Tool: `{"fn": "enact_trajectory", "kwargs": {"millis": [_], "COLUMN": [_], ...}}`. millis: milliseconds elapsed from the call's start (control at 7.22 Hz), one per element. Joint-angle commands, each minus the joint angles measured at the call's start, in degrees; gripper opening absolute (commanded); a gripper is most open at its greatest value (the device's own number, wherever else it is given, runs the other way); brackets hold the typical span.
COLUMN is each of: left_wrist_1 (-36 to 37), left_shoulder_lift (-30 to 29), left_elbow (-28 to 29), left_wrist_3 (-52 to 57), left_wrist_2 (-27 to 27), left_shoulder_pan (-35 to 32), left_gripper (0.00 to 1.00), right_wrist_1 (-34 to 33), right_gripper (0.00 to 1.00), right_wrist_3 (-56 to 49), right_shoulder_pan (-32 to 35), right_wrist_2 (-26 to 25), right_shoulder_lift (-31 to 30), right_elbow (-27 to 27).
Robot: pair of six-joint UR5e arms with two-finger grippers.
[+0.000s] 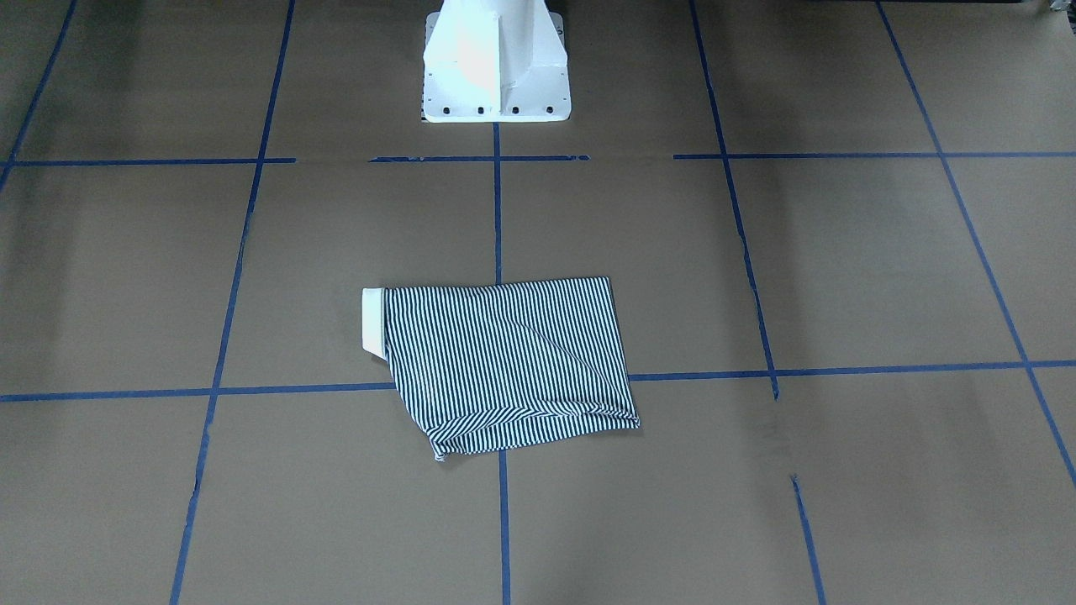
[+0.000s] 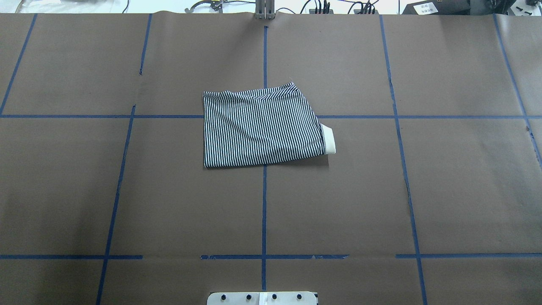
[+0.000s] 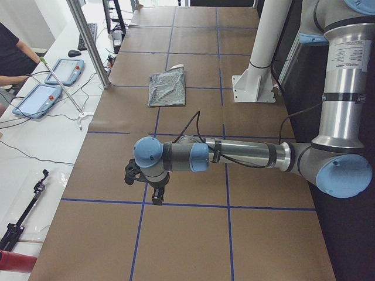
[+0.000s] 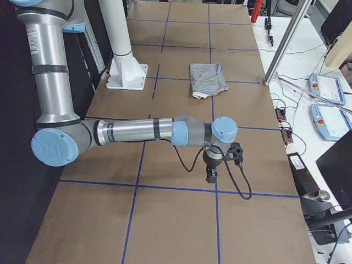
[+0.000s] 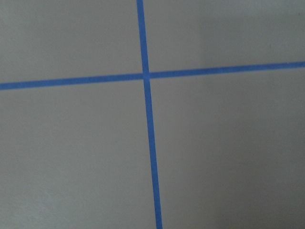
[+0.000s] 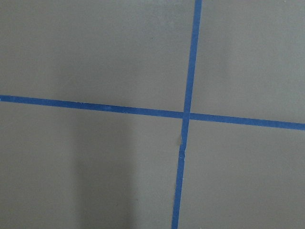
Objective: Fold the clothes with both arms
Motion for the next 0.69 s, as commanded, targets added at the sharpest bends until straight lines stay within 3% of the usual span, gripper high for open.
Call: {"fn": "enact_trajectory", "kwargs": {"millis": [0, 554], "left_wrist_1": [-0.2, -2.6], "left_shoulder_lift": [-0.3, -0.2], "left_elbow": [-0.3, 0.6], "left_wrist_3": [0.0, -0.3], "left_wrist_2": [0.1, 0.1], "left_shoulder_pan": [-1.4, -1.4], "left_gripper": [1.0, 1.0], "right_wrist_1": [-0.7, -0.7], "right_gripper": [1.0, 1.0], "right_wrist_3": [0.0, 0.0], "right_shoulder_pan": [-0.5, 0.8], "right_wrist_2": [0.2, 0.5], "right_shoulder_lift": [0.2, 0.4], "right_elbow": [0.5, 0.7]}}
